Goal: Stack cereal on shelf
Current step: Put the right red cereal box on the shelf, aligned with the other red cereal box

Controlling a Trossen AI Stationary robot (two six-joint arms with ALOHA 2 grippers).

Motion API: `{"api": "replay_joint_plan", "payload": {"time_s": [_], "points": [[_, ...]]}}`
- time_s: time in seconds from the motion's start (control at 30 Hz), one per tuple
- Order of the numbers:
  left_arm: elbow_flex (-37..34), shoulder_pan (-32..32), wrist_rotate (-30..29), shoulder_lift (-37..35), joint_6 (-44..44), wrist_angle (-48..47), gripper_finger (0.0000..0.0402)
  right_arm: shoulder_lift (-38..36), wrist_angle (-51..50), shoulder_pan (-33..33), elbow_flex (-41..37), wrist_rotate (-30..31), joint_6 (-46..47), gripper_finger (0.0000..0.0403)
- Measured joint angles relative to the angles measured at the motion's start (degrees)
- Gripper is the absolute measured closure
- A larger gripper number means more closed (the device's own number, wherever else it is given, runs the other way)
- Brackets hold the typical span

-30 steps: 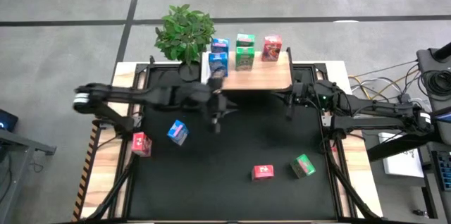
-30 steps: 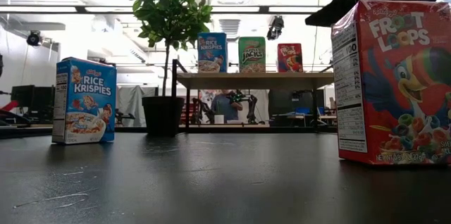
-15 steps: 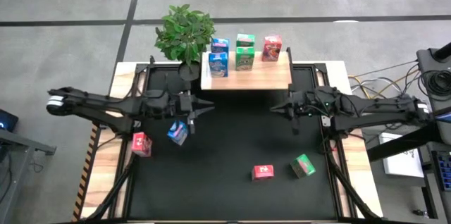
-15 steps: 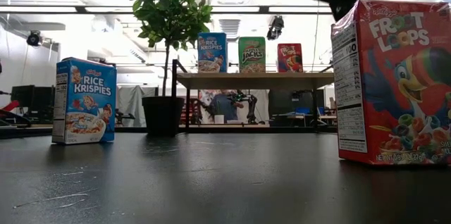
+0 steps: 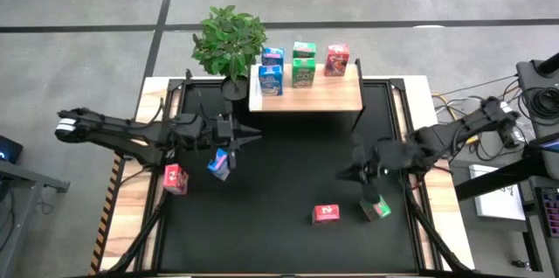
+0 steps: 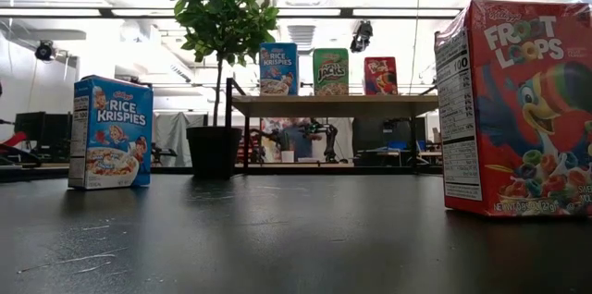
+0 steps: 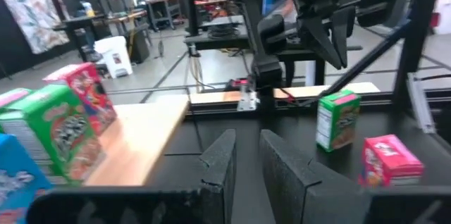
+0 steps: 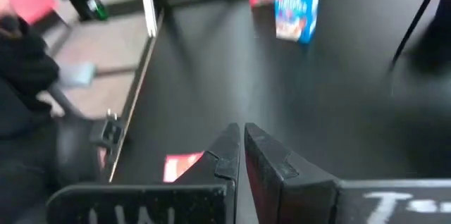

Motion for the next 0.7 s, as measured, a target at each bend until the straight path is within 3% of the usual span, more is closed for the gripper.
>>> {"api": "replay_joint_plan", "payload": {"time_s": [0.17,0.33,0.53,0.7], "points": [[-0.03,-3.32,0.01,0.31,-0.80,-0.02,0.0352,9.38,-16.62,7.12,11.49,8.09,7.55,0.0390],[-0.07,-5.58,0.04,0.31,-0.47,0.00,0.0352,18.67,-26.40,9.65,21.05,8.55,10.33,0.0390],[0.05,-6.68,0.04,0.30,-1.01,0.05,0.0352,27.14,-27.87,11.57,25.11,7.98,10.81,0.0380],[0.12,-6.66,0.04,0.29,-1.78,0.67,0.0352,32.52,-28.10,11.82,27.08,5.86,11.55,0.0322]]}}
